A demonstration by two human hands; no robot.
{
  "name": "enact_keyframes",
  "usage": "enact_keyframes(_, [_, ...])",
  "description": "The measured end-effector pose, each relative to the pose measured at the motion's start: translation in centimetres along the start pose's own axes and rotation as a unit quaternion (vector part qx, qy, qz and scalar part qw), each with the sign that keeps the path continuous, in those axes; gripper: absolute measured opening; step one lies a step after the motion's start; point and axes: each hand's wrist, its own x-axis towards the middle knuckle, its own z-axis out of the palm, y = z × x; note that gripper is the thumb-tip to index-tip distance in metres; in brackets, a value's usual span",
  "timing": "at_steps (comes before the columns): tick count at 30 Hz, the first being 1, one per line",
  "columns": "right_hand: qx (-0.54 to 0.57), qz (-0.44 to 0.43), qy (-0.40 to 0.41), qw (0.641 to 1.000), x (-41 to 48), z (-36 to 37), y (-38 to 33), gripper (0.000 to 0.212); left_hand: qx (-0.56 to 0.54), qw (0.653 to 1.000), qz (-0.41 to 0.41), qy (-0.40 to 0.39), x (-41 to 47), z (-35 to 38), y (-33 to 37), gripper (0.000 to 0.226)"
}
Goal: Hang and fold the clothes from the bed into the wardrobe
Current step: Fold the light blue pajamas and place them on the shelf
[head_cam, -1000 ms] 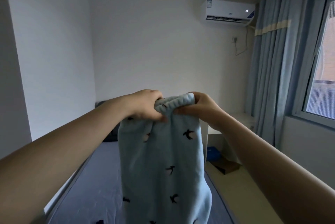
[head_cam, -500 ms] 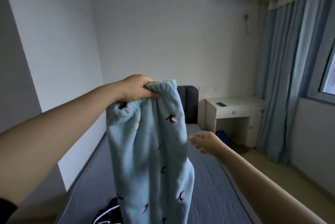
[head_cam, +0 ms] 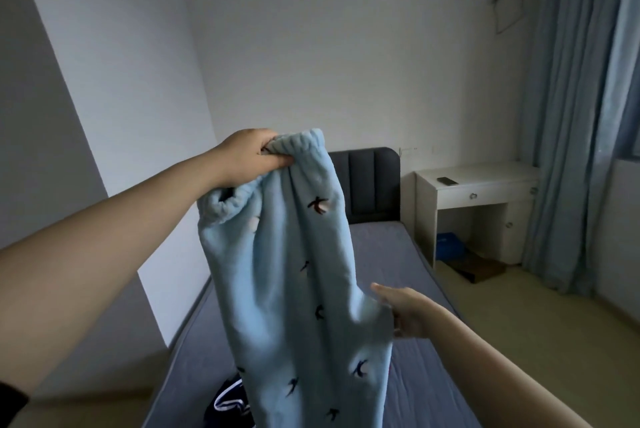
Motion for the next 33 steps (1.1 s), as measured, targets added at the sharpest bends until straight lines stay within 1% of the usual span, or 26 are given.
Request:
enact_keyframes(2, [0.028, -0.014, 0.035, 0.999, 0.1, -0.5, 0.1, 0.024, -0.003, 1.000, -0.013, -0.001, -0.3, -0.1, -0.6, 0.027])
enact_keyframes(3, [0.058, -0.017, 0.046, 0.997, 0.3, -0.9, 0.1, 0.021, -0.005, 1.000, -0.022, 0.000, -0.4, -0.3, -0.9, 0.028])
enact_keyframes(5, [0.135, -0.039, 0.067, 0.988, 0.2, -1.9, 0.0, 0.022, -0.012, 0.999, -0.039, 0.001, -0.6, -0.5, -1.8, 0.030])
enact_keyframes(6, [0.163, -0.065, 0.078, 0.981, 0.0, -2.5, -0.1, 0.022, -0.014, 0.999, -0.049, 0.003, -0.6, -0.5, -2.2, 0.031])
enact_keyframes(7, [0.173, -0.096, 0.078, 0.977, -0.3, -3.1, -0.2, 0.022, -0.018, 0.998, -0.060, 0.009, -0.7, -0.5, -2.7, 0.031])
enact_keyframes(8, [0.172, -0.126, 0.061, 0.975, -0.6, -3.8, -0.3, 0.023, -0.025, 0.997, -0.070, 0.017, -0.7, -0.3, -3.1, 0.030])
enact_keyframes(10, [0.141, -0.165, 0.010, 0.976, -1.2, -5.2, -0.4, 0.028, -0.040, 0.995, -0.084, 0.031, -0.9, 0.0, -3.7, 0.023])
enact_keyframes(11, [0.106, -0.185, 0.007, 0.977, -1.3, -5.8, -0.3, 0.030, -0.045, 0.994, -0.089, 0.035, -1.0, 0.2, -3.8, 0.021])
enact_keyframes(12, [0.051, -0.207, 0.028, 0.977, -1.5, -6.4, -0.4, 0.028, -0.048, 0.994, -0.092, 0.036, -1.0, 0.5, -3.9, 0.021])
enact_keyframes(13, [-0.023, -0.228, 0.074, 0.971, -1.6, -6.8, -0.4, 0.020, -0.050, 0.994, -0.093, 0.035, -1.1, 0.7, -3.9, 0.021])
enact_keyframes(14, [-0.097, -0.243, 0.122, 0.957, -1.8, -7.3, -0.4, 0.009, -0.053, 0.994, -0.092, 0.032, -1.2, 1.0, -3.9, 0.021])
enact_keyframes(15, [-0.154, -0.253, 0.160, 0.942, -1.9, -7.7, -0.4, 0.008, -0.058, 0.994, -0.090, 0.030, -1.3, 1.4, -3.7, 0.021])
enact_keyframes(17, [-0.206, -0.261, 0.209, 0.920, -2.2, -8.8, -0.2, 0.021, -0.071, 0.994, -0.084, 0.026, -1.6, 2.0, -3.2, 0.021])
enact_keyframes(21, [-0.248, -0.237, 0.273, 0.899, -3.4, -11.2, 1.5, 0.029, -0.107, 0.992, -0.060, 0.010, -2.0, 3.5, -1.0, 0.020])
enact_keyframes(26, [-0.205, -0.204, 0.360, 0.887, -6.2, -13.7, 5.2, 0.035, -0.149, 0.988, -0.015, -0.027, -2.2, 5.5, 2.7, 0.015])
enact_keyframes(29, [-0.169, -0.202, 0.403, 0.877, -8.8, -15.5, 7.8, 0.036, -0.174, 0.984, 0.005, -0.042, -2.2, 6.8, 5.0, 0.032])
enact_keyframes(33, [-0.130, -0.195, 0.475, 0.848, -12.8, -18.1, 10.9, 0.040, -0.224, 0.970, 0.041, -0.085, -2.4, 8.7, 8.3, 0.043])
